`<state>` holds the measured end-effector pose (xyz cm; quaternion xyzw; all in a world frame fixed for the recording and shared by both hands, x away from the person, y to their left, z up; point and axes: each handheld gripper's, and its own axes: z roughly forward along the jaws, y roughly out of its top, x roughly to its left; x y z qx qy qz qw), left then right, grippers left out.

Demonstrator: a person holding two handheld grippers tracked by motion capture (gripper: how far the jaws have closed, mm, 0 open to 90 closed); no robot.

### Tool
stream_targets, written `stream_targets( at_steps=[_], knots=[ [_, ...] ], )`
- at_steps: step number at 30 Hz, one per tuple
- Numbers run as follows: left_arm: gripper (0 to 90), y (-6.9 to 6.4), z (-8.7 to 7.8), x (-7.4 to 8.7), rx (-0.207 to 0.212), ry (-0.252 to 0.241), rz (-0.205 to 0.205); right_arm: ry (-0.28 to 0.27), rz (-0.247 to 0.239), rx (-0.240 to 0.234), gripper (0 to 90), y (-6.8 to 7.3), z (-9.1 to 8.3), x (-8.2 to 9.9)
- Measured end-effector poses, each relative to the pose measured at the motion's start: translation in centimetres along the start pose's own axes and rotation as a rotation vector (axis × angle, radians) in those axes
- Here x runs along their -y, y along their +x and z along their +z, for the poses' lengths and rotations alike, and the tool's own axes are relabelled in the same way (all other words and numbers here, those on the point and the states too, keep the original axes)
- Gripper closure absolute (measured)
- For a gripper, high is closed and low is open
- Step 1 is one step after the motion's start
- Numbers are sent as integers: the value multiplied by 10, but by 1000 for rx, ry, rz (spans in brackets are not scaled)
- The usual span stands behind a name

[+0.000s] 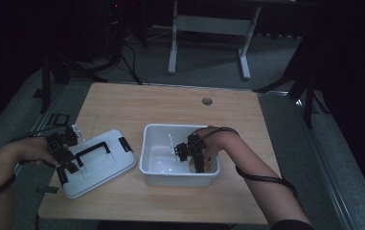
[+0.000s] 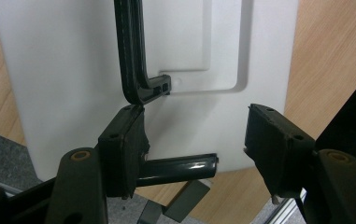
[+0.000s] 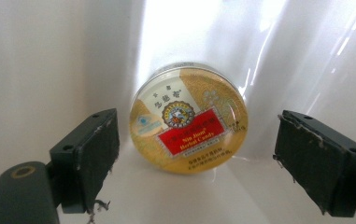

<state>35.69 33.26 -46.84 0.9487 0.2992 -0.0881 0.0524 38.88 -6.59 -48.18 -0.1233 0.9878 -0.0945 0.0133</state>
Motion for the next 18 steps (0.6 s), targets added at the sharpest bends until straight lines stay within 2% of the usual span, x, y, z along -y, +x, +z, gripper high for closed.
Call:
stream_targets(
  at_steps=[7, 11, 15, 18],
  knots=[
    [376, 0, -1, -1, -6, 4, 2, -97, 29, 40, 135, 4, -27, 13],
    [376, 0, -1, -1, -9, 5, 4, -166, 61, 72, 143, 8, -50, 28],
    [377, 0, -2, 0, -16, 5, 6, -229, 157, 70, 179, 14, -74, 53],
    [381, -1, -2, 0, -27, 7, 15, -273, 219, 119, 179, 23, -89, 80]
  ],
)
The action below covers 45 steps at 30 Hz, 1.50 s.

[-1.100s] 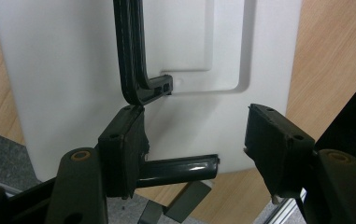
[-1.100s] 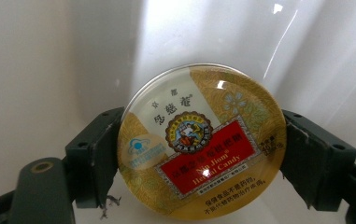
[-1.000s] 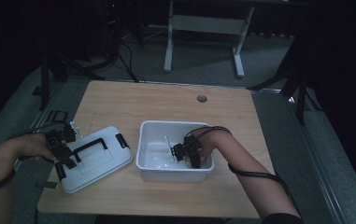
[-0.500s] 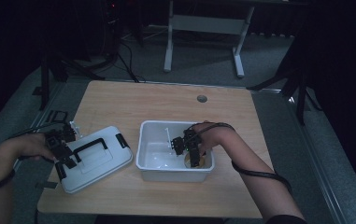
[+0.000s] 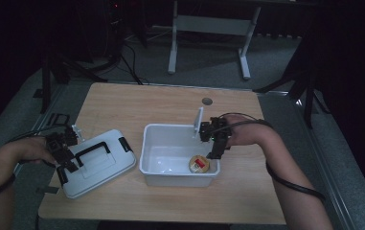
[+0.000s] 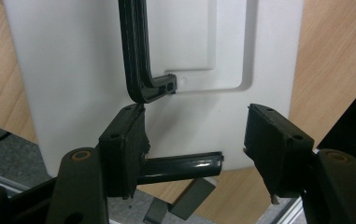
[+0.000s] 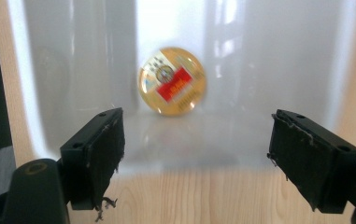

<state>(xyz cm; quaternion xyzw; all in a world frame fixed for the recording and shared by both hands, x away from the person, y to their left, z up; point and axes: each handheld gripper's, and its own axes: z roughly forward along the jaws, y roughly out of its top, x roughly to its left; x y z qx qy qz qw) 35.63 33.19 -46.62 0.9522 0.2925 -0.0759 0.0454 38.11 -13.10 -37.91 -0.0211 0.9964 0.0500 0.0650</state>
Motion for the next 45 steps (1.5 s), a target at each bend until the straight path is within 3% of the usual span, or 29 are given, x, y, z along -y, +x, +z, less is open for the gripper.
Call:
stream_targets(
  at_steps=[3, 6, 12, 21, 25, 31, 36, 45],
  knots=[
    [381, 0, -1, 1, -1, -5, -4, -22, 55, 25, 173, 1, -13, 25],
    [381, 0, -1, 1, -2, -8, -9, 0, 137, 49, 154, 0, -13, 58],
    [381, -1, -1, 0, -9, -2, -2, 69, 245, 61, 153, 4, 19, 109],
    [389, 0, 4, 0, -14, -3, 17, -19, 382, 14, 157, 20, 57, 155],
    [420, 0, 3, 1, -28, -12, 29, -20, 411, -6, 158, 27, 69, 166],
    [515, 0, 5, 2, -63, -12, 49, -33, 413, -27, 158, 35, 76, 166],
    [597, 0, 9, 2, -67, -1, 61, -35, 416, -33, 158, 38, 79, 167],
    [616, 2, 13, -6, -101, 13, 73, -35, 421, -43, 158, 40, 80, 167]
  ],
)
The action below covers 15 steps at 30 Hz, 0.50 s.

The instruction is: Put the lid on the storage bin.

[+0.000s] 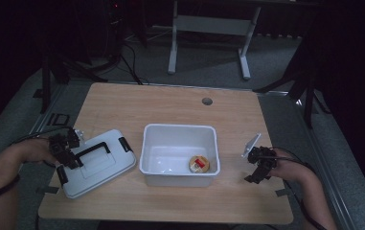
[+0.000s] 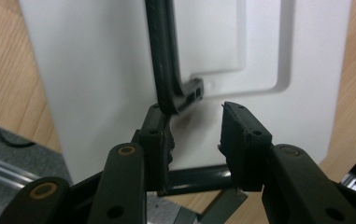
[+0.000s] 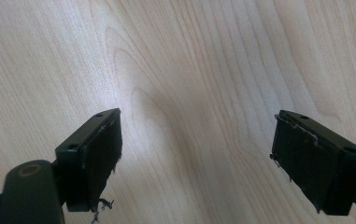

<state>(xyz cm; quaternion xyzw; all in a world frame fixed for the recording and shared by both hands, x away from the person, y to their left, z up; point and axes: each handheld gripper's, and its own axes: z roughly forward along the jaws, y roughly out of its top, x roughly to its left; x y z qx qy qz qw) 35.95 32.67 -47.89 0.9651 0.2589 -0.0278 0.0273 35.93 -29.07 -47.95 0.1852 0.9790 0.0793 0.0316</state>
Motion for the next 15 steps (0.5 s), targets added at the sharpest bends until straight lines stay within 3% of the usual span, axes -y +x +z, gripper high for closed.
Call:
stream_targets(
  at_steps=[9, 15],
  knots=[
    [627, 2, 4, -12, 0, 58, -14, -7, -4, -6, 159, 0, 0, -1],
    [686, 2, 10, -17, -5, 79, -23, -10, -9, -9, 158, 1, 5, 0]
  ],
)
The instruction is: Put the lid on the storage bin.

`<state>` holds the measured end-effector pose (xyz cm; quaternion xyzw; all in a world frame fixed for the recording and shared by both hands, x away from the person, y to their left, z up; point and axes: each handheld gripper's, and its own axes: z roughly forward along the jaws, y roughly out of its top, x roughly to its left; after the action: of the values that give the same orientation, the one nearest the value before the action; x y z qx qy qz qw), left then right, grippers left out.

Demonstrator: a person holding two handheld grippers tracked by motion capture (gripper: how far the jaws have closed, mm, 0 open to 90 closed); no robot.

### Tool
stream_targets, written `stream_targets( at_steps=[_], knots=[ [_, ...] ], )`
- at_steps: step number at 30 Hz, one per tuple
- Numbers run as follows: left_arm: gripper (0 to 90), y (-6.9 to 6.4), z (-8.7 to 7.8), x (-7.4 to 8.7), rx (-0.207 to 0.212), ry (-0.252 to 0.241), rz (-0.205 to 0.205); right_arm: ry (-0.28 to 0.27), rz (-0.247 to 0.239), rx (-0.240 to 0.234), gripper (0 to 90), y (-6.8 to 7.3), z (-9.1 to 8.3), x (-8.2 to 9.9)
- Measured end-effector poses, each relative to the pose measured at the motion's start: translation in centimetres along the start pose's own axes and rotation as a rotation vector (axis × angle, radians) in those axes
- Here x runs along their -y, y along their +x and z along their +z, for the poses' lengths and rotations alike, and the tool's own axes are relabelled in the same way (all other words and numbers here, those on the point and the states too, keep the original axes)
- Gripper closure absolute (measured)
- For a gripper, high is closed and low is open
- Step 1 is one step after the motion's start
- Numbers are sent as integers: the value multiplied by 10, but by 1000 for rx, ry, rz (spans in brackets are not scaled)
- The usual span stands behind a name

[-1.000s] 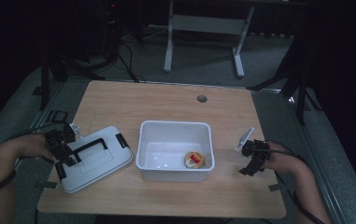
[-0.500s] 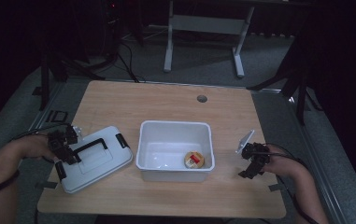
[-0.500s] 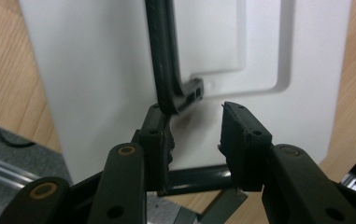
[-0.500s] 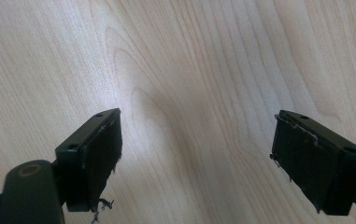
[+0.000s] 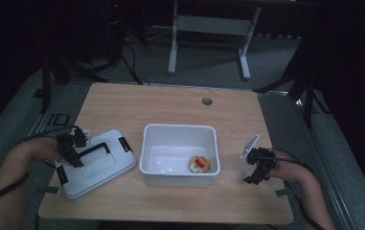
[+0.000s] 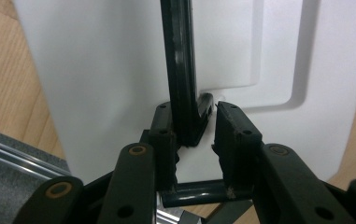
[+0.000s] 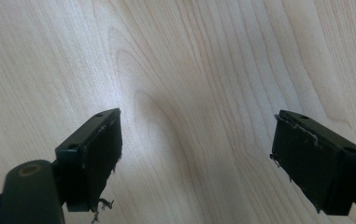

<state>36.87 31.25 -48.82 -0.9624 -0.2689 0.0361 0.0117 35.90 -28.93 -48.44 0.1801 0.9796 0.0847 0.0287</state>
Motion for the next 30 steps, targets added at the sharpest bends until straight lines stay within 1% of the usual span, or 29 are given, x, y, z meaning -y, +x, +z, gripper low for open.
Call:
stream_targets(
  at_steps=[1, 3, 5, 6, 8, 9, 11, 13, 15, 17, 19, 22, 23, 25, 28, 30],
  knots=[
    [686, 0, 1, -1, 4, 5, 6, 1, -3, 1, 158, 0, 1, 0],
    [688, -1, 4, -2, 4, 10, 2, 7, -2, 0, 158, 0, 3, 1],
    [728, -1, 3, -3, 18, -2, -13, 8, 0, -3, 158, 1, 4, 2],
    [745, -1, 4, -3, 16, 3, -7, 9, -1, -5, 158, 1, 4, 2],
    [816, -2, 5, -4, 33, 14, -16, 9, -3, -2, 158, 1, 5, 1],
    [818, -2, 5, -5, 27, 19, -14, 7, -1, -3, 158, 1, 5, 1],
    [825, -2, 4, -6, 33, 30, -30, 5, -2, -2, 159, 1, 5, 1],
    [829, -1, 4, -6, 41, 27, -56, 3, -3, -2, 159, 1, 6, 0],
    [832, 0, 4, -6, 46, 25, -64, 2, -5, -1, 159, 1, 6, 0],
    [832, 0, 2, -4, 50, 10, -71, -4, -4, -4, 159, 1, 6, 0],
    [834, 0, 0, -3, 52, 3, -64, -2, -4, -2, 158, 1, 6, 0],
    [835, 0, -4, -1, 52, -3, -62, 1, 19, -12, 179, 0, 6, 1],
    [835, 0, -5, 0, 59, -3, -59, 5, 20, -10, 179, 1, 6, 1],
    [835, -1, -8, 2, 57, -14, -57, 1, 22, -9, 175, 1, 6, 2],
    [835, -3, -14, 4, 62, -17, -53, -8, 12, -3, 161, 1, 7, 2],
    [835, -4, -19, 5, 52, -14, -49, -9, 17, -4, 160, 2, 7, 3]
  ],
)
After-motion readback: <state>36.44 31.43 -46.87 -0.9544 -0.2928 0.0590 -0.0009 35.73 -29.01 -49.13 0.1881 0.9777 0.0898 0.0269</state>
